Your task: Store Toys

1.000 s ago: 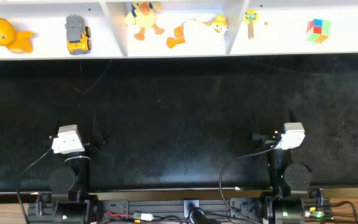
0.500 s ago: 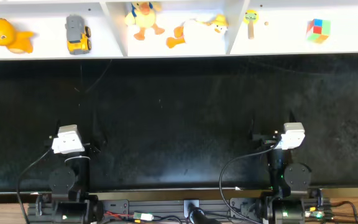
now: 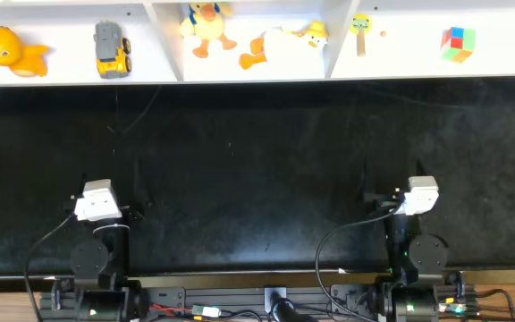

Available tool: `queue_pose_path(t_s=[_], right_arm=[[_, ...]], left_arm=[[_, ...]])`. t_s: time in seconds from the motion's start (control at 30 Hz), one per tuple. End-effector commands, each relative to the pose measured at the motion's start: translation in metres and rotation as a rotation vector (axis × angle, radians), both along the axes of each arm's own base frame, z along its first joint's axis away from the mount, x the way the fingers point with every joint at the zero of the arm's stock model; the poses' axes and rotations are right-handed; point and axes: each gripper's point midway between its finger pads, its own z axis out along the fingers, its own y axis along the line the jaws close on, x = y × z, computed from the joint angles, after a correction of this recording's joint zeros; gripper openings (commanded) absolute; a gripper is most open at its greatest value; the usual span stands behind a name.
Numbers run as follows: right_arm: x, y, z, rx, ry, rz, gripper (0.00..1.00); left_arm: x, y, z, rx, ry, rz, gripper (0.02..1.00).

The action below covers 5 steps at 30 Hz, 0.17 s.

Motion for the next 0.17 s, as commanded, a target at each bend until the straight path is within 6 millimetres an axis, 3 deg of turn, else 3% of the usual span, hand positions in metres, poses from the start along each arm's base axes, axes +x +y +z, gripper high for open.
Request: queue_pose_path(t_s=[0.03, 0.17], right_arm=[[-0.0004, 0.0013, 0.0015, 0.004, -0.009, 0.008, 0.996], [-0.0004, 0.0013, 0.0015, 0.004, -0.009, 0.008, 0.993]], left_arm=[[-0.0009, 0.0031, 0.0013, 0.023, -0.006, 0.014, 0.998], [-0.0009, 0.0031, 0.0012, 0.022, -0.006, 0.014, 0.998]])
